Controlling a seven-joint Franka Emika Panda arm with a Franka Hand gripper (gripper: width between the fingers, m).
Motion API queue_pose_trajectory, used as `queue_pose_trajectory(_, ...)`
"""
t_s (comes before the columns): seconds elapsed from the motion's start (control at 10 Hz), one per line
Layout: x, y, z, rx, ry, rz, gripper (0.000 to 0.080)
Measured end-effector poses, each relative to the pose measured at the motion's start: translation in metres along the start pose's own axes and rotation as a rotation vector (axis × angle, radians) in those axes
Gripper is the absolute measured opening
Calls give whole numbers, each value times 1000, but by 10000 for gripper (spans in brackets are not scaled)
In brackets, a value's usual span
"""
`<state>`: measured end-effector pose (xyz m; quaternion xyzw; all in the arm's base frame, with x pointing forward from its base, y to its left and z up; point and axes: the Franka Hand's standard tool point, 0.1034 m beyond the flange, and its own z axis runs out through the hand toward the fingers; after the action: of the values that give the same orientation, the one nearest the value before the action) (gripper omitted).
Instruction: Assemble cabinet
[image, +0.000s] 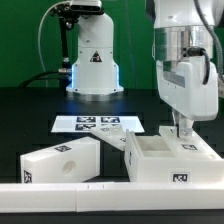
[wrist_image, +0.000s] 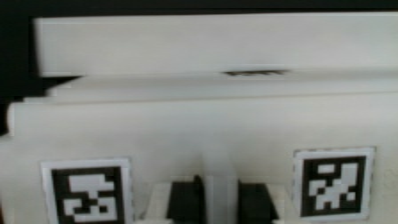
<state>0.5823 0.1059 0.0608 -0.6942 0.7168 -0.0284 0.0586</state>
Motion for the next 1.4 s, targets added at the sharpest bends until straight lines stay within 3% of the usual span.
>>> queue_pose_trajectory(0.5,1,0,0,0,0,-2,67)
queue_pose_trajectory(0.7,1,-10,2,12,5,-3,67)
queue_pose_trajectory(0.9,1,-10,3,0,3,-1,67)
queue_pose_trajectory(1.4,1,-10,3,0,4,-2,71)
